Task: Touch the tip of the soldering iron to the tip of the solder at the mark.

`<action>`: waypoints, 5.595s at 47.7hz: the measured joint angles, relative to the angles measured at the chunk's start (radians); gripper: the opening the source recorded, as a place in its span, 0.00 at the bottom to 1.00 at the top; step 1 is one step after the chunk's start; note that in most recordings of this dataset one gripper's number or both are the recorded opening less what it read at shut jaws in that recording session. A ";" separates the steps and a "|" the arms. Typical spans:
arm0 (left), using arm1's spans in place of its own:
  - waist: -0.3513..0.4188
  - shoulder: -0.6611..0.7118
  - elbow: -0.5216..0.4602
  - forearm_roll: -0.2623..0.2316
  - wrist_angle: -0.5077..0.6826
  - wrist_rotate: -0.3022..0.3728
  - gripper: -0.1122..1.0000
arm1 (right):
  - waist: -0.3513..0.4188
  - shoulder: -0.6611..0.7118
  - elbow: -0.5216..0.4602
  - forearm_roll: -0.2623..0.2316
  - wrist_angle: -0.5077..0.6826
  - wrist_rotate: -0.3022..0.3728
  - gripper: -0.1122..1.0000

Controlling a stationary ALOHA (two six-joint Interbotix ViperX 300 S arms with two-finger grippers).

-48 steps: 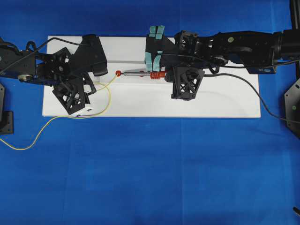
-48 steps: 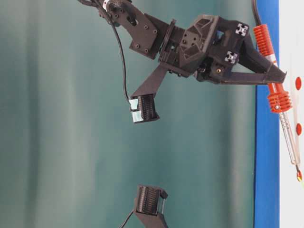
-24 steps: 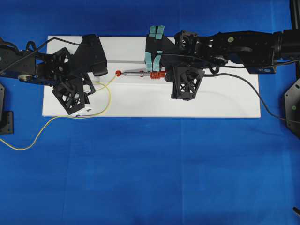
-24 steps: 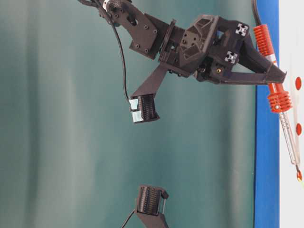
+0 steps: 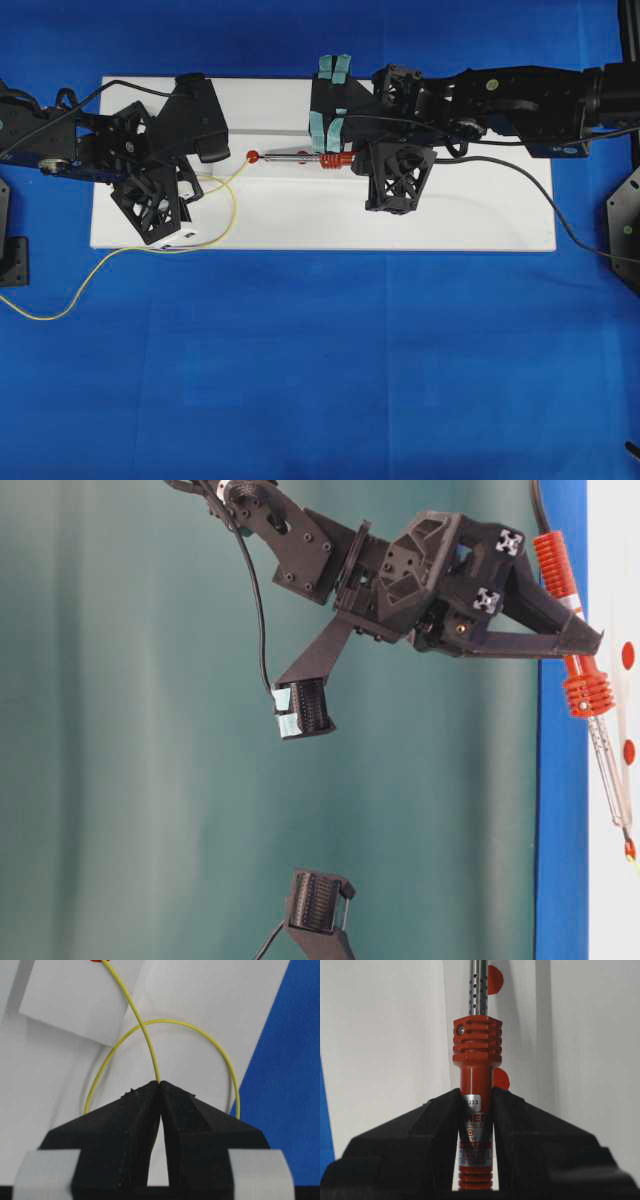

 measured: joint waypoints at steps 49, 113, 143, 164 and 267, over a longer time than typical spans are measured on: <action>0.000 0.000 -0.035 0.000 0.049 0.008 0.13 | 0.000 0.000 0.000 -0.002 0.000 0.000 0.16; -0.006 -0.137 -0.021 0.000 0.121 0.005 0.13 | 0.003 0.000 -0.002 -0.002 0.000 0.000 0.16; -0.015 -0.262 0.052 0.000 0.133 -0.021 0.13 | 0.003 -0.020 0.012 0.000 0.000 0.000 0.16; -0.015 -0.264 0.052 0.000 0.133 -0.023 0.13 | -0.005 -0.267 0.206 -0.008 0.000 0.043 0.16; -0.006 0.201 -0.324 0.000 0.193 -0.015 0.13 | -0.009 -0.252 0.244 -0.043 -0.015 0.084 0.16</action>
